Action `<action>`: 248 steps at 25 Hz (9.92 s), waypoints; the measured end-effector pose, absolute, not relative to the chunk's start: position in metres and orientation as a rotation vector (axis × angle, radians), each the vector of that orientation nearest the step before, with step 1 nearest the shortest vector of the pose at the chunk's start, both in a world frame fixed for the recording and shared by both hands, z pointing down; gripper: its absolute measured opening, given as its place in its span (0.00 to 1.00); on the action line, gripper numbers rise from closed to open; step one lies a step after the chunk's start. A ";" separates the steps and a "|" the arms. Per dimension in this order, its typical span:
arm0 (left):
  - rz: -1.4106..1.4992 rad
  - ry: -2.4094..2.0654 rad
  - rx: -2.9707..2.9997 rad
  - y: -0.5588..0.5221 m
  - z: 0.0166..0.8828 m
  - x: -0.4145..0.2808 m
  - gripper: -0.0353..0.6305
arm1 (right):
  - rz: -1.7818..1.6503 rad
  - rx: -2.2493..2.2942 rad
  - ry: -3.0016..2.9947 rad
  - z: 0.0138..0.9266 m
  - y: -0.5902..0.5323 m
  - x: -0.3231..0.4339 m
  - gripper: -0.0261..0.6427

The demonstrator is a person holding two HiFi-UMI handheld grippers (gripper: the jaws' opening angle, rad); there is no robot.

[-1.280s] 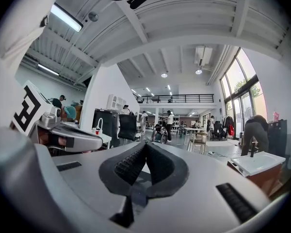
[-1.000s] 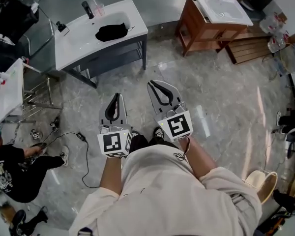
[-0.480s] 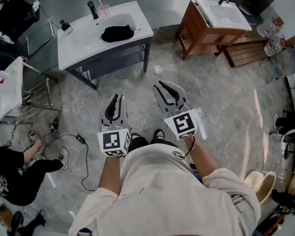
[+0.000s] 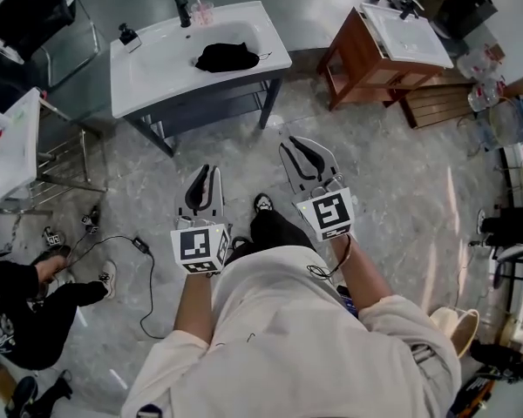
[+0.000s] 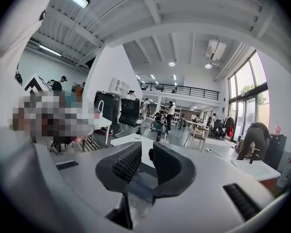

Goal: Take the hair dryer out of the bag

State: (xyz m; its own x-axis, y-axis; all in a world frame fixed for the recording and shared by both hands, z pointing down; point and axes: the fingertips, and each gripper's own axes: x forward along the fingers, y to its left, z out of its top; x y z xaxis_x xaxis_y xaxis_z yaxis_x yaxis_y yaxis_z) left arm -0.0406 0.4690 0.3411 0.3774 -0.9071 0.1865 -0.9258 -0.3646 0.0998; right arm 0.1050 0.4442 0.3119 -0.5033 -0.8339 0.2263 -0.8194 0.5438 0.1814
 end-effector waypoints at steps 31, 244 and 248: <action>0.988 -1.378 2.540 0.125 0.470 0.002 0.15 | 0.154 1.132 -2.512 0.419 0.117 0.108 0.12; 1.134 -0.913 2.224 -0.095 0.601 -0.147 0.12 | 1.380 0.304 -1.910 0.577 -0.030 -0.023 0.31; 1.110 -0.933 2.192 -0.093 0.609 -0.153 0.12 | 0.925 0.236 -1.917 0.585 -0.030 -0.024 0.31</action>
State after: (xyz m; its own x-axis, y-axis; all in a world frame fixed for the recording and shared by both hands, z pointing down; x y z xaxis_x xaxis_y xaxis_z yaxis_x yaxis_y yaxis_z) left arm -0.1527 -0.0928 0.6089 0.4305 -0.3463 0.8335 -0.7615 -0.6351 0.1294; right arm -0.0242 -0.0300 0.5847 -0.5215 0.2119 0.8265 -0.5154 0.6938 -0.5030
